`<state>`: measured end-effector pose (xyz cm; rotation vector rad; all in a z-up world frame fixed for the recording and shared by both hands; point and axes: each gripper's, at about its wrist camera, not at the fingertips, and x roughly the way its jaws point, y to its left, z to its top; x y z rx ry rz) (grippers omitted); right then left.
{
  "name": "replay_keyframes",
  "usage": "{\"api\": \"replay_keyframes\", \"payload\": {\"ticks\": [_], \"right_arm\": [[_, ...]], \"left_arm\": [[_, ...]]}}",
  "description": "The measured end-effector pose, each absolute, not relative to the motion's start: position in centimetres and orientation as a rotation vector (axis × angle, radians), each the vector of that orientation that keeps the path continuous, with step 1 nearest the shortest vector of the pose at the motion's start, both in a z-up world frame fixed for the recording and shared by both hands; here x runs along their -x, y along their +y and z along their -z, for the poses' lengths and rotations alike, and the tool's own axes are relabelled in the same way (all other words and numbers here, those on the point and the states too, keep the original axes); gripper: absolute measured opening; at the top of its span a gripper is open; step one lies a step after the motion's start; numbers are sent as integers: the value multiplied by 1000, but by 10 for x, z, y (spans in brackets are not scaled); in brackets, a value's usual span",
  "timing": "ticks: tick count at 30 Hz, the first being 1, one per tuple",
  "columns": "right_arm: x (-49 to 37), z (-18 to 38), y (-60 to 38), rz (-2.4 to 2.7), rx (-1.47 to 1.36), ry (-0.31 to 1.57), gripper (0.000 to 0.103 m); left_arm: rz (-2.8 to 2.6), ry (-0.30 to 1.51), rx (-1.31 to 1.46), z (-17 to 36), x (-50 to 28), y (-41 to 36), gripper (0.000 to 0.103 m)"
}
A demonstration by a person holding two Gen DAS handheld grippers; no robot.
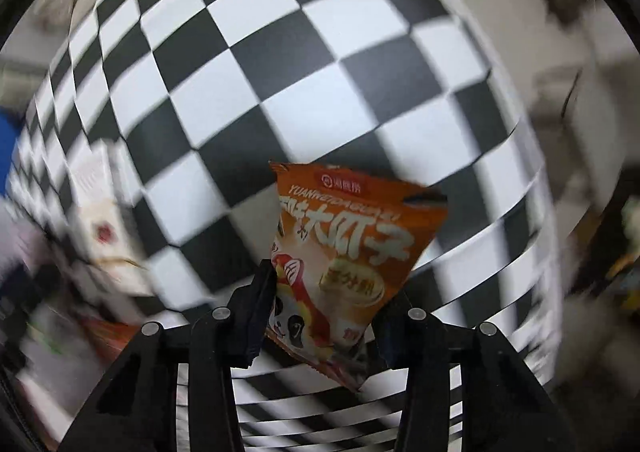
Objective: Organize soft objects
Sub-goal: 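Grasp the white cigarette box with the left tool while the right tool grasps the orange seed bag, then carry the cigarette box and seed bag into the box and open both tools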
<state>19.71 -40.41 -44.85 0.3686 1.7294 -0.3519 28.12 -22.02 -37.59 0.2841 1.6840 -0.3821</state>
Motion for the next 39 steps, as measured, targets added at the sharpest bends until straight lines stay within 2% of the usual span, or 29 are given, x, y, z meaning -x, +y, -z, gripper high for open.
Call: {"api": "replay_keyframes", "payload": {"ticks": [2, 3, 4, 6, 8, 9, 10, 12, 14, 16, 18, 20, 24, 28, 32, 39], "right_arm": [[-195, 446, -400, 329, -307, 1734, 50], [-190, 445, -403, 323, -308, 1736, 61], [-186, 443, -405, 312, -336, 1728, 76], [-181, 439, -405, 308, -386, 1701, 89], [-178, 437, -406, 327, -407, 1691, 89], [-177, 438, -405, 339, -419, 1691, 89], [-176, 438, -405, 351, -437, 1690, 89], [-176, 439, -408, 371, -463, 1691, 89], [-177, 438, -415, 394, -487, 1681, 89], [-179, 438, -418, 423, -496, 1674, 89], [-185, 439, -423, 450, -495, 1663, 87], [-188, 440, -421, 476, -466, 1665, 71], [-192, 438, -419, 476, -478, 1635, 66], [-192, 430, -414, 447, -441, 1623, 53], [-188, 419, -410, 410, -434, 1591, 51], [-171, 365, -379, 302, -393, 1506, 50]], "left_arm": [[405, 1722, -273, 388, -282, -232, 96], [408, 1741, -273, 394, -282, -237, 96], [409, 1756, -278, 400, -283, -242, 96], [402, 1772, -306, 411, -283, -252, 96], [387, 1765, -343, 417, -283, -258, 94], [375, 1754, -364, 419, -282, -261, 90], [361, 1746, -383, 421, -281, -262, 76], [348, 1717, -409, 421, -278, -262, 73], [342, 1698, -394, 418, -275, -264, 61], [330, 1682, -374, 414, -274, -265, 53], [323, 1679, -365, 414, -272, -268, 53], [320, 1674, -357, 413, -272, -266, 53], [311, 1660, -353, 411, -268, -252, 53], [320, 1641, -345, 399, -250, -242, 53], [342, 1596, -343, 375, -241, -241, 53], [395, 1515, -290, 321, -212, -224, 53]]}}
